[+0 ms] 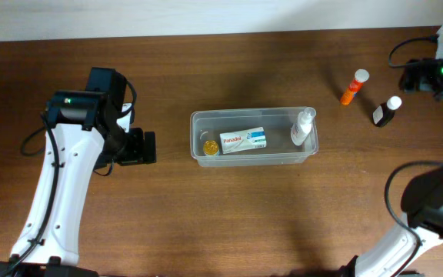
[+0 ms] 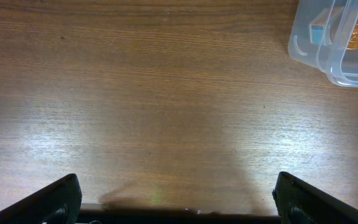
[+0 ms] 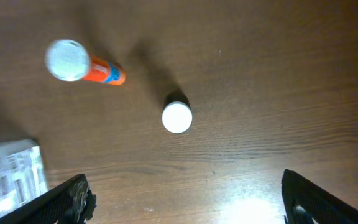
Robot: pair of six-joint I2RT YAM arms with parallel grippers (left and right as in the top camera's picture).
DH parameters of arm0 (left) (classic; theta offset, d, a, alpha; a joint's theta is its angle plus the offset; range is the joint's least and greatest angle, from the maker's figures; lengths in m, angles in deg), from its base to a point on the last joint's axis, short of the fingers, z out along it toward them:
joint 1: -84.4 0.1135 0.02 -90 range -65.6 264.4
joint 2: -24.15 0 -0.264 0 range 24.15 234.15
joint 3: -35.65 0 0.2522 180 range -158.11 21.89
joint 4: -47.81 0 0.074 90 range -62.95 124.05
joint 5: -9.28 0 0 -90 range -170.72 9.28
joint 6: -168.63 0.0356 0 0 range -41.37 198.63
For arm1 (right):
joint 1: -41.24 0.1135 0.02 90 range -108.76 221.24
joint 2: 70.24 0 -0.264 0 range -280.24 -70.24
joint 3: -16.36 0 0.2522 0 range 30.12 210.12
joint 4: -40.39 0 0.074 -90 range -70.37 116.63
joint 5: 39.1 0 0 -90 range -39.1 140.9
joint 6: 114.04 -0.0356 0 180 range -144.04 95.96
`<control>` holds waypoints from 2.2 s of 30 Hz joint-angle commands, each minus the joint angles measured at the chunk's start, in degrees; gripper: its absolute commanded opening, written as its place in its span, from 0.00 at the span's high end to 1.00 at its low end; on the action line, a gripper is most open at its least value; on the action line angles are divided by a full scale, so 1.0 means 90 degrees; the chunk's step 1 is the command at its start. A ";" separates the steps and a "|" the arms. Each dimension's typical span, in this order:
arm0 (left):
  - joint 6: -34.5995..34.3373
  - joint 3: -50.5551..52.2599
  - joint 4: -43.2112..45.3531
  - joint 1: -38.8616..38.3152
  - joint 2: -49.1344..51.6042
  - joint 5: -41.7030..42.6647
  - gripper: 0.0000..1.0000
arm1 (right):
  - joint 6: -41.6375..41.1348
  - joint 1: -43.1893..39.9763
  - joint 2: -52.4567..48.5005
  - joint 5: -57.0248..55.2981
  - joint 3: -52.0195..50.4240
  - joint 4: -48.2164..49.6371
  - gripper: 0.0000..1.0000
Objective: Pack container
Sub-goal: 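Raise the right gripper and move it right to the black bottle, then lower the right gripper onto the small black bottle and grasp it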
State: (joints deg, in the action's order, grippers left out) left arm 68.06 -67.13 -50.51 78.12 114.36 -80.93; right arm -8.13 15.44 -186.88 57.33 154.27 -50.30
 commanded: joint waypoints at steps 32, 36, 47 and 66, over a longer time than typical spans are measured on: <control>-0.0078 0.0017 -0.0002 0.0007 -0.0085 0.0051 0.01 | 0.0189 -0.0010 -0.1902 0.0119 -0.0070 0.0585 0.16; -0.0078 0.0017 -0.0002 0.0007 -0.0087 0.0051 0.01 | 0.0209 -0.0010 -0.2062 0.0121 -0.0070 0.0634 0.16; -0.0078 0.0017 -0.0002 0.0007 -0.0085 0.0051 0.01 | 0.0211 -0.0010 -0.2120 0.0097 -0.0070 0.0826 0.25; -0.0080 0.0017 -0.0002 0.0007 -0.0085 0.0051 0.01 | 0.0211 -0.0005 -0.2305 0.0296 -0.0070 0.0758 0.39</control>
State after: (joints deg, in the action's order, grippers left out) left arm 68.09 -67.13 -50.53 78.12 114.36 -80.93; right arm -6.56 15.44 -207.27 59.00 153.73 -43.32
